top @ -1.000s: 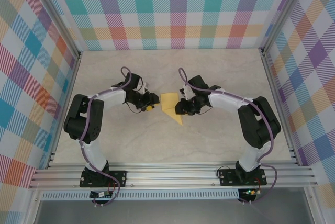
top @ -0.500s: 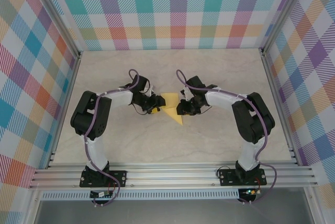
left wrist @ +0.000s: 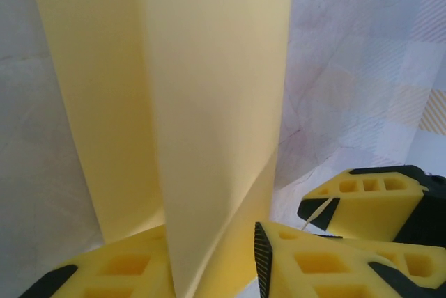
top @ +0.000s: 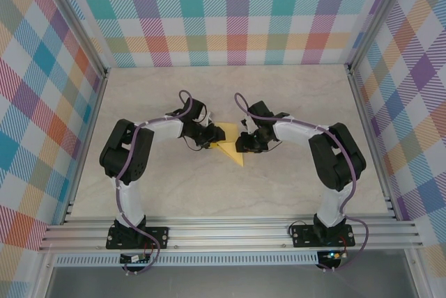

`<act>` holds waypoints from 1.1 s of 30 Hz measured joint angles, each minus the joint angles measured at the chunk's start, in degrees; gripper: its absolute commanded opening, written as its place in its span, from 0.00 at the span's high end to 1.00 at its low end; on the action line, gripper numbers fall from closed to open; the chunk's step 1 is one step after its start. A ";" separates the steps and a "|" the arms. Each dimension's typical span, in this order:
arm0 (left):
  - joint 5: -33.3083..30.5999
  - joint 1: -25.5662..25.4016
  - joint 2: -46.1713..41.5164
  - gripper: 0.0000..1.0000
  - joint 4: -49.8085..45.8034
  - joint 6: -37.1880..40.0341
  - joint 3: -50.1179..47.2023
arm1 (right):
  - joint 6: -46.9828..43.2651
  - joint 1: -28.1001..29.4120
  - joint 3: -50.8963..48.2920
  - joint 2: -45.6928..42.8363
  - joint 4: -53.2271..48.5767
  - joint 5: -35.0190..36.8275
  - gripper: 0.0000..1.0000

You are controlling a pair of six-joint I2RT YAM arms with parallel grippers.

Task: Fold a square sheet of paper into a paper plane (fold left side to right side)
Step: Third fold the triangle at the center of the table.

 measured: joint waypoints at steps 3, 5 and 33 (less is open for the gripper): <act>-0.09 0.00 0.00 0.74 -0.15 -0.02 0.48 | -0.66 0.00 -1.11 -2.36 -0.11 2.34 0.57; -0.26 0.00 0.00 0.75 -0.31 -0.02 0.59 | -1.27 0.00 -1.81 -5.18 -0.61 3.96 0.57; -1.33 -0.04 -0.04 0.75 -3.91 -0.92 1.70 | -10.43 14.27 -2.51 -3.65 3.34 20.81 0.55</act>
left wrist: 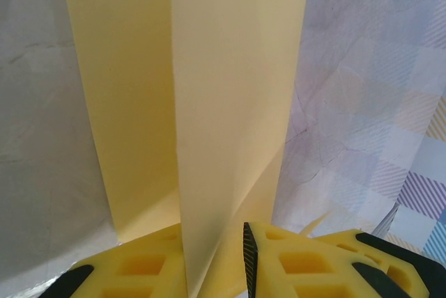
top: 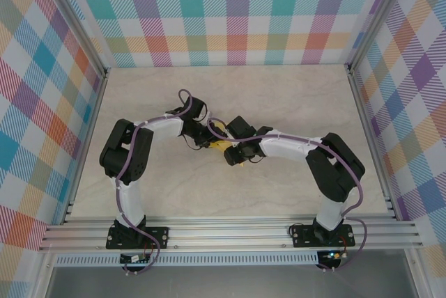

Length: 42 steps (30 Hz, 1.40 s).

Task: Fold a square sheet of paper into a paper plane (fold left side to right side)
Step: Third fold the triangle at the center of the table.

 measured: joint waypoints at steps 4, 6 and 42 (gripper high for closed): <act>0.00 0.00 0.00 0.75 -0.09 -0.42 0.50 | -0.15 0.00 0.13 0.83 0.94 0.79 0.55; 0.00 0.00 0.00 0.75 -0.13 -0.66 0.90 | -0.17 0.00 0.13 1.31 1.25 0.94 0.55; -1.25 1.31 -0.46 0.54 -3.69 -1.22 3.54 | -2.10 -0.02 -1.62 3.26 5.90 3.56 0.89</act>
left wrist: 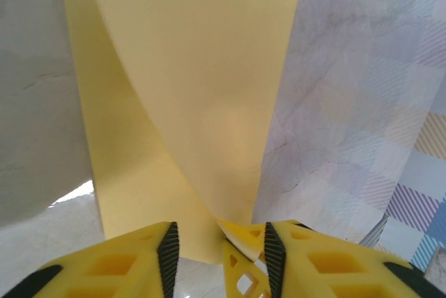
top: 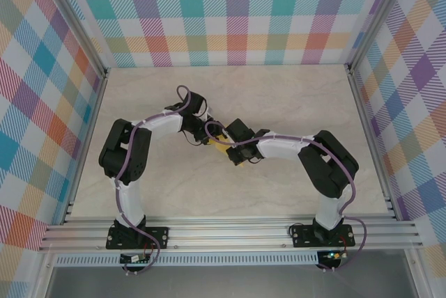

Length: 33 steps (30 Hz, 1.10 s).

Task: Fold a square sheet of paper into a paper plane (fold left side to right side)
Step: Third fold the triangle at the center of the table.

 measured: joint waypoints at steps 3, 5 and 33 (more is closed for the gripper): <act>0.02 1.36 -1.14 0.49 -1.09 0.50 0.00 | 0.59 -0.15 -0.37 0.00 0.52 -0.85 0.89; -0.04 2.51 -2.58 0.46 -1.20 1.14 0.00 | 1.03 -0.35 -0.87 0.00 1.09 -1.70 0.90; 2.73 0.35 -4.90 0.67 5.03 -0.48 -7.28 | 6.91 -3.96 -7.19 -2.34 10.03 -10.34 0.89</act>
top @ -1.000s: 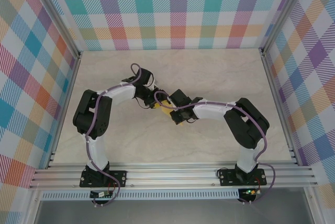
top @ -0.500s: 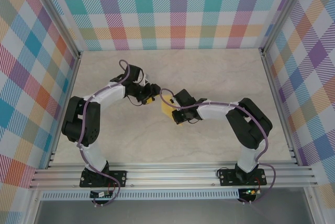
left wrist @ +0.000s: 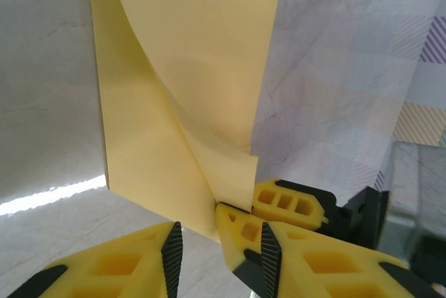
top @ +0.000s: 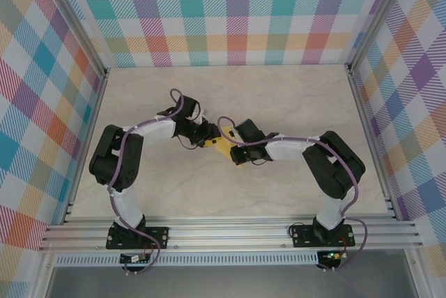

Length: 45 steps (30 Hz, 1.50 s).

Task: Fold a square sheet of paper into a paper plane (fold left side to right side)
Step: Third fold the triangle at the center of the table.

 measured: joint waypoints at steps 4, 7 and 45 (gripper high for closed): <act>0.04 -1.03 3.65 0.70 0.07 0.02 2.03 | 0.13 -0.24 -0.26 -0.04 0.35 -0.46 0.89; 0.04 -1.92 5.42 0.70 0.07 0.02 3.32 | 0.35 -0.55 -0.42 -0.07 0.61 -1.03 0.89; 0.09 -4.13 10.29 0.56 0.26 0.02 6.80 | 4.33 -6.23 -3.76 -0.17 5.97 -12.44 0.85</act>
